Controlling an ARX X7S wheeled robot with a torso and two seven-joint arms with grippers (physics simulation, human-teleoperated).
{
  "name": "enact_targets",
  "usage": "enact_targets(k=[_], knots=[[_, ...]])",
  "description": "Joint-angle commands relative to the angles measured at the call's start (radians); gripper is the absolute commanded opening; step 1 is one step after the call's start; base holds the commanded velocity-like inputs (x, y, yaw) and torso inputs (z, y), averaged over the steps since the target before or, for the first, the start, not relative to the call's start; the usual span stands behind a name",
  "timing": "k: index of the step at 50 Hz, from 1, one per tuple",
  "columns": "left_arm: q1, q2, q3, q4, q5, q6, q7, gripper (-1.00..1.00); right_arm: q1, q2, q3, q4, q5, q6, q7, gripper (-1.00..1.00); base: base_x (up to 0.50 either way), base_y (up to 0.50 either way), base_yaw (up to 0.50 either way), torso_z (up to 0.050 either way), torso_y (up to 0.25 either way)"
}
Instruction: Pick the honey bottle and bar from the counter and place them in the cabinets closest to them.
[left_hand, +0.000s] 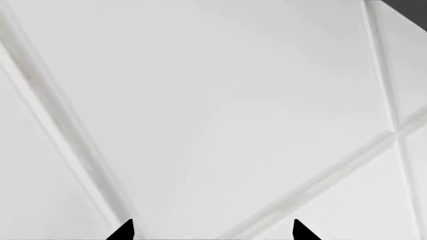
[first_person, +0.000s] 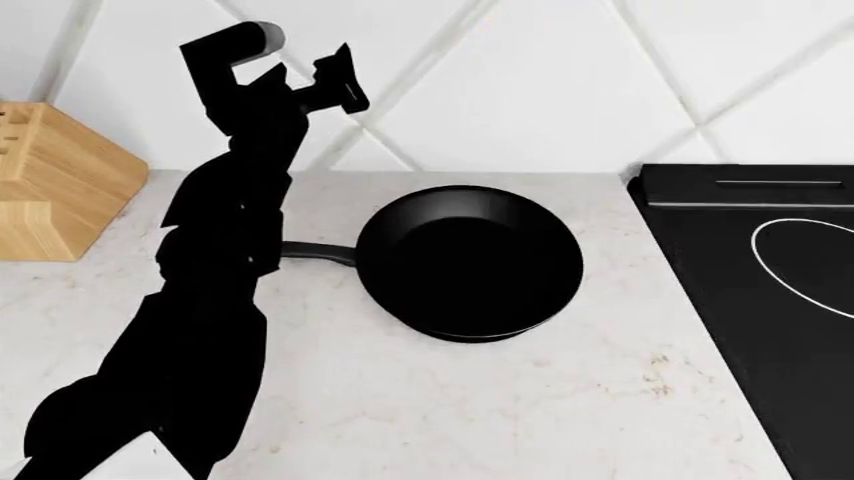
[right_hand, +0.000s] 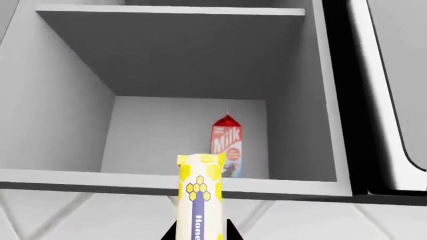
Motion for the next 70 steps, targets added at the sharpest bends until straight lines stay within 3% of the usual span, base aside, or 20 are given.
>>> enact_targets(k=[1, 12, 23, 31, 38, 48, 56, 69, 70], knots=[[0.003, 0.000, 0.018, 0.000, -0.004, 0.003, -0.010, 1.00, 0.008, -0.132, 0.102, 0.166, 0.057, 0.148, 0.000, -1.00, 0.00, 0.00, 0.00, 0.000, 0.000], [0.003, 0.000, 0.046, 0.000, -0.015, 0.006, -0.017, 1.00, 0.008, -0.315, 0.181, 0.497, 0.016, 0.405, 0.000, -1.00, 0.00, 0.00, 0.00, 0.000, 0.000], [0.004, 0.001, 0.062, 0.000, -0.020, 0.008, -0.021, 1.00, 0.008, -0.520, 0.381, 0.851, -0.117, 0.744, 0.000, -1.00, 0.00, 0.00, 0.00, 0.000, 0.000], [0.007, 0.000, 0.076, 0.000, -0.024, 0.013, -0.026, 1.00, 0.007, -0.672, 0.483, 1.097, -0.205, 0.874, -0.001, -1.00, 0.00, 0.00, 0.00, 0.000, 0.000], [0.008, 0.001, 0.096, 0.000, -0.029, 0.016, -0.035, 1.00, 0.005, -0.757, 0.545, 1.295, -0.428, 0.965, -0.150, -1.00, 0.00, 0.00, 0.00, 0.000, 0.000], [0.008, 0.000, 0.108, 0.000, -0.033, 0.014, -0.037, 1.00, -0.024, -0.811, 0.476, 1.540, -0.583, 0.991, -0.378, -1.00, 0.00, 0.00, 0.00, 0.000, 0.000], [0.010, 0.000, 0.111, 0.000, -0.034, 0.016, -0.036, 1.00, -0.154, -0.816, 0.422, 1.688, -0.615, 0.989, -0.489, -1.00, 0.00, 0.00, 0.00, 0.000, 0.000], [0.012, 0.000, 0.124, 0.000, -0.042, 0.022, -0.039, 1.00, -0.247, -0.804, 0.406, 1.758, -0.607, 0.999, -0.478, -1.00, 0.01, 0.00, 0.00, 0.000, 0.000], [0.011, 0.000, 0.125, 0.000, -0.043, 0.022, -0.040, 1.00, -0.247, -0.804, 0.401, 1.756, -0.610, 1.002, -0.482, 1.00, 0.00, 0.00, 0.00, 0.000, 0.000]])
